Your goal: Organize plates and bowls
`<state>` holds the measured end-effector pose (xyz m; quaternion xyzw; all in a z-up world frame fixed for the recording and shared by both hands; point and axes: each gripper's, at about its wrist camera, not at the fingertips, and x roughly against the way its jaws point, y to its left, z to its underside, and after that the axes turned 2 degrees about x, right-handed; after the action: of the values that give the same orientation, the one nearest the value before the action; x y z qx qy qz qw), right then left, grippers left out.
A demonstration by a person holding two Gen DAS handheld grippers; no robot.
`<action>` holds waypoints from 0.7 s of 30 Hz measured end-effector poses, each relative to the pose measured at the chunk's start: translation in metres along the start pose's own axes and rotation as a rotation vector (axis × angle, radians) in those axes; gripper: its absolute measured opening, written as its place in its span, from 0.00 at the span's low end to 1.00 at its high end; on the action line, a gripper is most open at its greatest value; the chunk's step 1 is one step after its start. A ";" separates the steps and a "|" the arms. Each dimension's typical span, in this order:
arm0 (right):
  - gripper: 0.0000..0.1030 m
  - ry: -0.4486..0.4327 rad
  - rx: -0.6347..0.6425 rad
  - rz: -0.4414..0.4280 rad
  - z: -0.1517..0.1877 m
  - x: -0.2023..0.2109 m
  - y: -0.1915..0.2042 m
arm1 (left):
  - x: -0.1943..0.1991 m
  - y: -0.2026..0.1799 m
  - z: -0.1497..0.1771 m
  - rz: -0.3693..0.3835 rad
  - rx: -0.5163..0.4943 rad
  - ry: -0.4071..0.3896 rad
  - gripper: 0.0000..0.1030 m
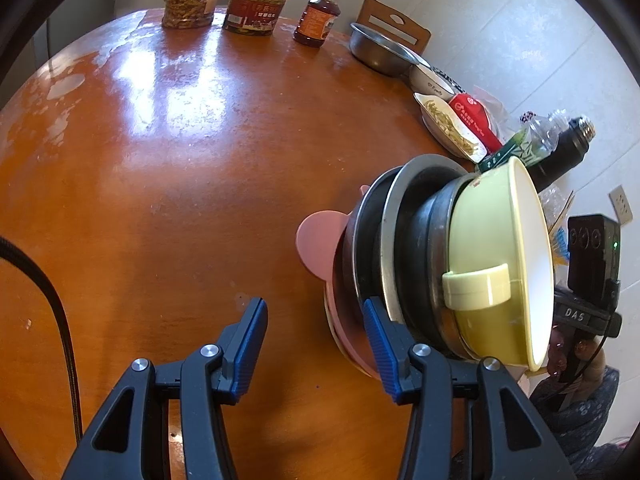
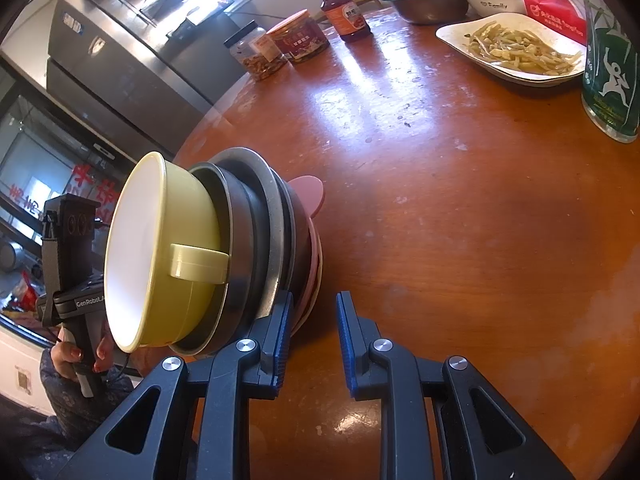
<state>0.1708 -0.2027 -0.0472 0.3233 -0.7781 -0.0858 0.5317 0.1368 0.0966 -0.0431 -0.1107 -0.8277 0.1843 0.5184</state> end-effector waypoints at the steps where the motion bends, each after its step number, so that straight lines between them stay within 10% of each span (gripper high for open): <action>1: 0.28 -0.001 -0.003 0.024 0.000 -0.001 -0.001 | 0.000 0.001 0.001 0.001 0.005 -0.005 0.50; 21: 0.66 -0.127 0.002 0.223 0.048 0.039 0.022 | 0.052 -0.012 0.062 -0.226 0.042 -0.178 0.64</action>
<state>0.1104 -0.2191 -0.0273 0.2292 -0.8415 -0.0456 0.4871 0.0585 0.0931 -0.0201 0.0107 -0.8735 0.1510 0.4627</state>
